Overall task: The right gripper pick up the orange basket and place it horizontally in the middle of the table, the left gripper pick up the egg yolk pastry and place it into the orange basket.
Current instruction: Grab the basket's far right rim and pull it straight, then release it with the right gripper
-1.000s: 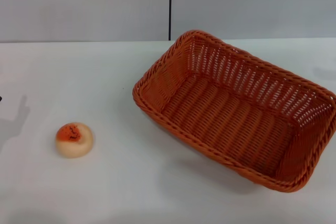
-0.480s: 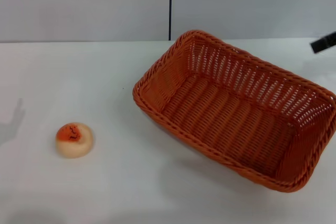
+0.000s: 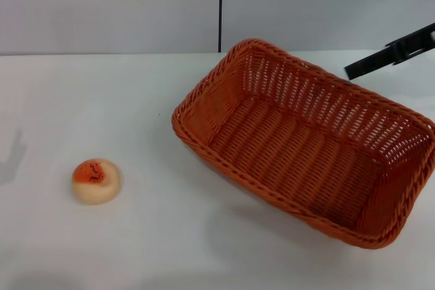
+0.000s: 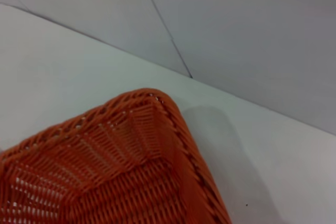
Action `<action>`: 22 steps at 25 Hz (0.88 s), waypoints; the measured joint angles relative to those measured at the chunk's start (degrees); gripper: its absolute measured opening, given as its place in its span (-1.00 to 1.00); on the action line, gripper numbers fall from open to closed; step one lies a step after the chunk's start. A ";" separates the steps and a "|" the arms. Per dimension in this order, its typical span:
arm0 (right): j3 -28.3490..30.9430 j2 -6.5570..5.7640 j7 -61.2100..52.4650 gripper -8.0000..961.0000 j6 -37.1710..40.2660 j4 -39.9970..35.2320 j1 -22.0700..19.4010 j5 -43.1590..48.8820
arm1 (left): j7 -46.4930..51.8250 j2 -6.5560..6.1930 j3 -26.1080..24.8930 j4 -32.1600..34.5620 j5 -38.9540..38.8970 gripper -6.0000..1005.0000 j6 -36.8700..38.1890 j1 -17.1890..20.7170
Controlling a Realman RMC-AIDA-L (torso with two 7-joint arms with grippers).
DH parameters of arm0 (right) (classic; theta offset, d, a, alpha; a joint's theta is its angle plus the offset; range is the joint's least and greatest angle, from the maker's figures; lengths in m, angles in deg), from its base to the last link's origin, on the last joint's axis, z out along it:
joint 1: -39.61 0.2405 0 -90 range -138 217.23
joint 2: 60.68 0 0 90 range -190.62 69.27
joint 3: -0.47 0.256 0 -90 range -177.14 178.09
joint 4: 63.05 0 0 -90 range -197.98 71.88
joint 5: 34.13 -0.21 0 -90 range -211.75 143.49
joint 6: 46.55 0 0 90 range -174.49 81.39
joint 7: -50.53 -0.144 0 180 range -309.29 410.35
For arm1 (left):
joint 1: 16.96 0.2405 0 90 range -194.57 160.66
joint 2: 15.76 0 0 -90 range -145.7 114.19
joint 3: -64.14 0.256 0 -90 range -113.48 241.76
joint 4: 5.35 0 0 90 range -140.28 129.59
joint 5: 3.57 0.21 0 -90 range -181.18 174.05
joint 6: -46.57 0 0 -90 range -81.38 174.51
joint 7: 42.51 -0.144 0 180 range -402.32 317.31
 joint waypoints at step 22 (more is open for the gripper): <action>-1.52 4.34 4.42 0.69 12.02 6.41 -1.37 -0.75 | 0.07 0.17 -0.03 0.06 -0.06 0.61 -0.20 0.09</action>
